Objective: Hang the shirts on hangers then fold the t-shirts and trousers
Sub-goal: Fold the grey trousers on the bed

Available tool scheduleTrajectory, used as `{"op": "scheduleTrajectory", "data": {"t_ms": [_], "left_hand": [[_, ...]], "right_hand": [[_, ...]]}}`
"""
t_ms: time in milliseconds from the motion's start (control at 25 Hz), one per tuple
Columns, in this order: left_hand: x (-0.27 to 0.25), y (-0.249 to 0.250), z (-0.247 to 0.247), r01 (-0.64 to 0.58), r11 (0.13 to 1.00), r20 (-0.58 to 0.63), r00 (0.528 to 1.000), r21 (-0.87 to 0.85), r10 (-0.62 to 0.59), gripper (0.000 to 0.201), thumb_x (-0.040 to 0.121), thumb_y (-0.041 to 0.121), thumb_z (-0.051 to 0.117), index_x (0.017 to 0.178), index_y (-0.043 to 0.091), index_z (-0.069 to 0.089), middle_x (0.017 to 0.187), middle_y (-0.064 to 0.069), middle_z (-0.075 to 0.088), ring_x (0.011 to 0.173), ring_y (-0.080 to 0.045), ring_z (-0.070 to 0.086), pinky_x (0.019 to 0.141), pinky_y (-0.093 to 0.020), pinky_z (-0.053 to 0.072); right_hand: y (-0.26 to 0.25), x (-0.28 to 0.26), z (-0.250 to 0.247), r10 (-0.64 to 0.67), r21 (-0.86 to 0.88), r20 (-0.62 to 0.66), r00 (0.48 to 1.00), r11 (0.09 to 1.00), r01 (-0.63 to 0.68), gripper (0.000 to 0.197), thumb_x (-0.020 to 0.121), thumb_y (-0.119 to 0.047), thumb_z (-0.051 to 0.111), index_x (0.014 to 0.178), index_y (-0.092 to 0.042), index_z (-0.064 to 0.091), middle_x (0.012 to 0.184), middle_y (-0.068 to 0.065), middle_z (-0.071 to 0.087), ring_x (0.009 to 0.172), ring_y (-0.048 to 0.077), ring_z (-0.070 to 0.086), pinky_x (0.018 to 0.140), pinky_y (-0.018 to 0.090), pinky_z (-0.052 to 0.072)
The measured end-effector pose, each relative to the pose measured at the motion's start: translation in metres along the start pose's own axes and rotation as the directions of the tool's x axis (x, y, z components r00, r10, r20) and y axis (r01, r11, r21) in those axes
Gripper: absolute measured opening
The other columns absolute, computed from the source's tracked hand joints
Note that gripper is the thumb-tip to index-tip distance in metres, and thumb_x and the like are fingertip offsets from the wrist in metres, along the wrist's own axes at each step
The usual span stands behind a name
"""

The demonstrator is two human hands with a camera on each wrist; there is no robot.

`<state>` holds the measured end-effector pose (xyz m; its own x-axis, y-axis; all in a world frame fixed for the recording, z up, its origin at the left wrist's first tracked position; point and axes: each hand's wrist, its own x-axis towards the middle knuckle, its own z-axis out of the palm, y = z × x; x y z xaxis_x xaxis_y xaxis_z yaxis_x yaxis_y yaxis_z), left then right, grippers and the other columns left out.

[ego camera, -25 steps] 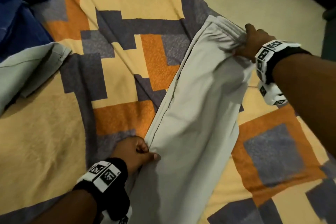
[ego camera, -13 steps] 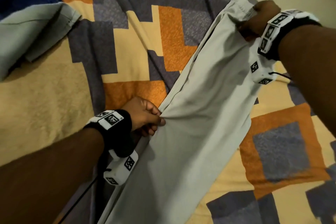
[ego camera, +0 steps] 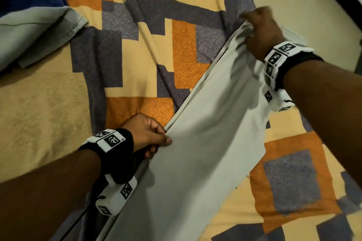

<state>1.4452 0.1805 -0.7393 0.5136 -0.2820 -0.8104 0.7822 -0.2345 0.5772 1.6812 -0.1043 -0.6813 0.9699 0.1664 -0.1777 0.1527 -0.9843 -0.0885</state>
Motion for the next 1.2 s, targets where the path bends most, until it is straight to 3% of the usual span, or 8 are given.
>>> {"op": "scheduleTrajectory", "data": {"t_ms": [120,320,440,640,760,960,1120,1200], "left_hand": [[0.0,-0.001,-0.001,-0.001,1.0,-0.012,1.0,-0.014,0.001,0.019,0.069,0.01,0.082,0.07,0.0,0.066,0.049,-0.017,0.056,0.034,-0.022,0.047,0.044,-0.025,0.043],[-0.003,-0.001,-0.004,-0.005,1.0,0.005,1.0,-0.011,0.005,0.029,0.068,0.018,0.083,0.073,-0.005,0.066,0.054,-0.018,0.058,0.036,-0.022,0.049,0.045,-0.026,0.045],[-0.011,0.0,-0.002,-0.025,0.999,-0.011,1.0,0.037,0.025,0.032,0.064,0.02,0.087,0.073,-0.005,0.067,0.053,-0.016,0.059,0.037,-0.022,0.049,0.046,-0.026,0.046],[-0.033,-0.014,0.011,-0.154,0.951,-0.109,0.976,0.268,0.189,0.028,0.068,0.025,0.084,0.071,0.016,0.058,0.056,0.003,0.051,0.047,-0.009,0.046,0.051,-0.021,0.041],[-0.058,-0.044,0.027,-0.242,0.713,0.023,0.953,0.658,0.301,0.031,0.067,0.037,0.083,0.076,0.021,0.058,0.079,0.005,0.045,0.077,-0.016,0.052,0.071,-0.026,0.04],[-0.097,-0.085,0.026,-0.096,0.69,-0.118,0.96,0.717,0.256,0.035,0.076,0.035,0.076,0.086,0.003,0.066,0.091,-0.009,0.059,0.086,-0.023,0.056,0.069,-0.025,0.037],[-0.127,-0.11,0.019,-0.091,0.544,-0.039,0.974,0.834,0.223,0.036,0.076,0.034,0.076,0.098,0.006,0.069,0.111,-0.01,0.054,0.104,-0.025,0.052,0.083,-0.024,0.037],[-0.133,-0.113,0.017,-0.008,0.625,-0.171,0.959,0.78,0.225,0.035,0.077,0.034,0.075,0.1,0.008,0.068,0.104,-0.009,0.058,0.099,-0.025,0.056,0.08,-0.026,0.041]], "right_hand": [[-0.006,0.001,0.0,-0.152,-0.128,0.188,0.97,0.976,0.177,0.038,0.084,0.0,0.059,0.121,-0.006,0.063,0.127,0.025,0.048,0.111,0.043,0.051,0.091,0.04,0.042],[-0.016,0.01,-0.004,0.063,-0.244,0.101,0.993,0.969,-0.036,0.03,0.089,-0.007,0.056,0.12,-0.005,0.06,0.129,0.029,0.044,0.109,0.05,0.049,0.095,0.05,0.041],[-0.041,-0.017,0.014,0.151,-0.051,-0.029,0.988,0.987,-0.153,0.044,0.091,-0.004,0.044,0.133,-0.013,0.045,0.143,0.023,0.032,0.11,0.05,0.051,0.092,0.049,0.042],[-0.084,-0.172,0.047,0.306,0.182,-0.116,0.945,0.942,-0.282,0.046,0.087,-0.023,0.052,0.132,-0.014,0.048,0.136,0.018,0.041,0.118,0.041,0.046,0.091,0.048,0.041],[-0.129,-0.312,0.084,0.381,0.264,-0.045,0.924,0.896,-0.357,0.039,0.08,-0.031,0.061,0.117,-0.02,0.06,0.122,0.015,0.049,0.111,0.039,0.046,0.086,0.046,0.039],[-0.191,-0.467,0.121,0.696,0.586,0.099,0.711,0.537,-0.607,0.044,0.073,-0.031,0.072,0.109,-0.01,0.058,0.107,0.016,0.052,0.098,0.038,0.051,0.086,0.047,0.044],[-0.22,-0.503,0.126,0.667,0.646,0.236,0.706,0.435,-0.627,0.078,0.066,-0.014,0.081,0.134,-0.012,0.042,0.121,0.017,0.054,0.111,0.038,0.052,0.093,0.054,0.045],[-0.223,-0.502,0.122,0.668,0.719,0.293,0.684,0.317,-0.619,0.082,0.068,-0.014,0.08,0.137,-0.023,0.036,0.12,0.01,0.056,0.11,0.029,0.055,0.093,0.046,0.048]]}}
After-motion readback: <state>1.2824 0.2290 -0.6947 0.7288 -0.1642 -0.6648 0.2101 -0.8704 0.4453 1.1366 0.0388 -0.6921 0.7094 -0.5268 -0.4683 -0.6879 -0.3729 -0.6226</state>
